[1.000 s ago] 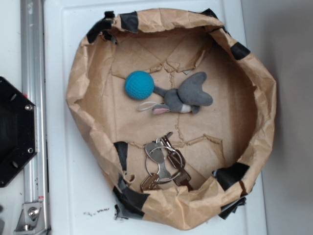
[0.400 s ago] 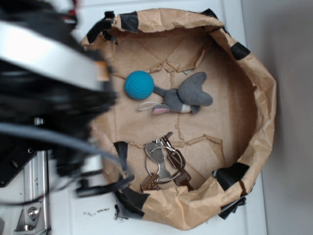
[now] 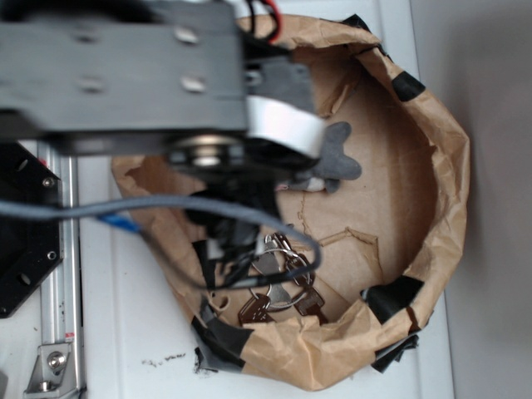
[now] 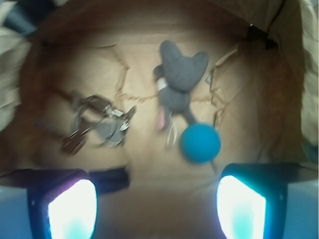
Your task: Grab the gray animal.
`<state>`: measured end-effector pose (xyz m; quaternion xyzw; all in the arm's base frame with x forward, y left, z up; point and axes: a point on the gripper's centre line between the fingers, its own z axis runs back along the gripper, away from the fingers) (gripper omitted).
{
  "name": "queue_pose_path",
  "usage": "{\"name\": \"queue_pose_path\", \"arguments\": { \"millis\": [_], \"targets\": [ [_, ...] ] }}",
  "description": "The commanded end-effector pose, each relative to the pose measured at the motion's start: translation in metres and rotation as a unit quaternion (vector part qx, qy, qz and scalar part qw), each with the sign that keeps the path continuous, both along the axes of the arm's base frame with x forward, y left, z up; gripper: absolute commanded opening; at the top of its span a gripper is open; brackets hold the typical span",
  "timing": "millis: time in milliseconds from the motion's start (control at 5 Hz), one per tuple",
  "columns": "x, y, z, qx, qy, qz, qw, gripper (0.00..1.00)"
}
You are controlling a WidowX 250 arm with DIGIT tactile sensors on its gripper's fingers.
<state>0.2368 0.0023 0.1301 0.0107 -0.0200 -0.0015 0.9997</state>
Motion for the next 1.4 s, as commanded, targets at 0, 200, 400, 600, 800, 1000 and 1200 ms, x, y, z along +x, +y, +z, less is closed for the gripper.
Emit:
{"name": "queue_pose_path", "arguments": {
  "millis": [0, 200, 400, 600, 800, 1000, 1200],
  "targets": [
    [0.039, 0.029, -0.038, 0.061, 0.009, 0.02, 0.998, 1.0],
    [0.058, 0.042, -0.062, 0.048, 0.03, 0.038, 0.998, 1.0],
    [0.066, 0.019, -0.102, 0.036, 0.07, 0.027, 0.997, 1.0],
    [0.066, -0.001, -0.107, 0.0, 0.059, 0.024, 0.998, 0.0],
    [0.064, -0.006, -0.081, -0.007, 0.045, 0.025, 0.999, 0.0],
    [0.054, -0.018, -0.031, 0.002, 0.02, -0.017, 1.0, 0.0],
    [0.045, -0.028, 0.017, 0.028, -0.02, -0.037, 0.999, 0.0]
  ]
}}
